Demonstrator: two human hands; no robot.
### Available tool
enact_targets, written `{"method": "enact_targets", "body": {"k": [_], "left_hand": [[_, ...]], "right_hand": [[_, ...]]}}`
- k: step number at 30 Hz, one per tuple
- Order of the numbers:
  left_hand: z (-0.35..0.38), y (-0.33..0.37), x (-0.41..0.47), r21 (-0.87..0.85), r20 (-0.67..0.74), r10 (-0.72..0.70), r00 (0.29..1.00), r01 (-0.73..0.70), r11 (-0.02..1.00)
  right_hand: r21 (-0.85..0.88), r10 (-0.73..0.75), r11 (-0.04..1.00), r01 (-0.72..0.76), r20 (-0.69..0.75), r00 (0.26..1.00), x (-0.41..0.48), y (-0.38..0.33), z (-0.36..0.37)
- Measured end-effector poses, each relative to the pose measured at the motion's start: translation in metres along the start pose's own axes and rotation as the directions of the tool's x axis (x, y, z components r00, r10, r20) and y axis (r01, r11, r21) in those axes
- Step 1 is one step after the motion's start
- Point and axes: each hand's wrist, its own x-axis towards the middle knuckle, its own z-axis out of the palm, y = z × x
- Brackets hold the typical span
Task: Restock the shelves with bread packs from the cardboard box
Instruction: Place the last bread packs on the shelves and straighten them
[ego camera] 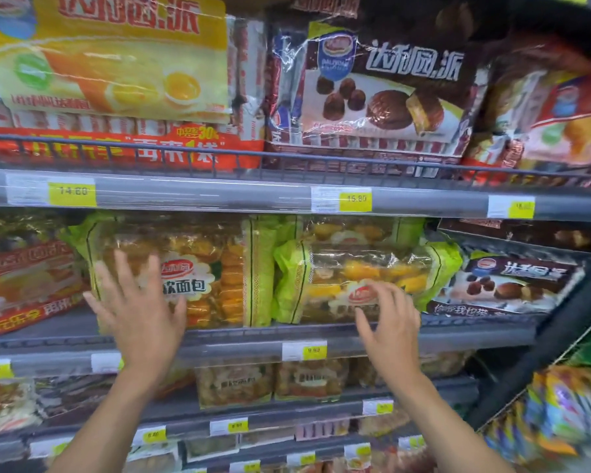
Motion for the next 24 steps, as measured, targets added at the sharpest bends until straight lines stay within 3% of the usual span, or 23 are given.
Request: {"method": "enact_targets", "body": {"k": [3,6,8,9,11,13,15,18,21,24], "left_hand": [[-0.002,0.048,-0.022,-0.087,0.002,0.146,0.989,-0.145,0.986],[0.004,0.108,-0.045,-0.315,0.155,0.268,0.951,-0.21,0.926],[0.011,0.142,-0.054,-0.489,0.348,0.222,0.911,-0.026,0.872],[0.015,0.155,-0.055,-0.524,0.442,0.168,0.881,0.102,0.845],[0.023,0.177,-0.052,-0.507,0.574,0.069,0.816,0.288,0.812],[0.028,0.192,-0.048,-0.487,0.612,0.001,0.791,0.376,0.788],[0.032,0.204,-0.043,-0.473,0.638,-0.071,0.766,0.464,0.749],[0.039,0.217,-0.041,-0.431,0.6,-0.147,0.786,0.473,0.769],[0.043,0.22,-0.043,-0.402,0.527,-0.176,0.831,0.427,0.81],[0.045,0.22,-0.042,-0.381,0.573,-0.214,0.791,0.489,0.785]], "right_hand": [[-0.015,-0.022,1.0,0.023,0.081,0.996,0.022,0.024,-0.002],[0.024,-0.085,0.996,0.082,0.31,0.947,0.044,0.037,0.003],[0.067,-0.104,0.994,0.084,0.406,0.908,0.056,0.049,0.004],[0.097,-0.117,0.992,0.086,0.386,0.915,0.059,0.055,0.003],[0.094,-0.066,0.995,0.045,0.231,0.971,0.059,0.068,0.0],[0.068,0.097,0.992,-0.102,0.073,0.993,0.055,0.081,-0.003],[0.086,0.214,0.972,-0.219,0.07,0.974,0.051,0.09,-0.003],[0.153,0.255,0.947,-0.283,0.177,0.951,0.058,0.093,-0.002],[0.135,0.258,0.949,-0.286,0.192,0.947,0.064,0.092,-0.007],[0.018,0.283,0.955,-0.297,0.258,0.924,0.066,0.095,-0.008]]}}
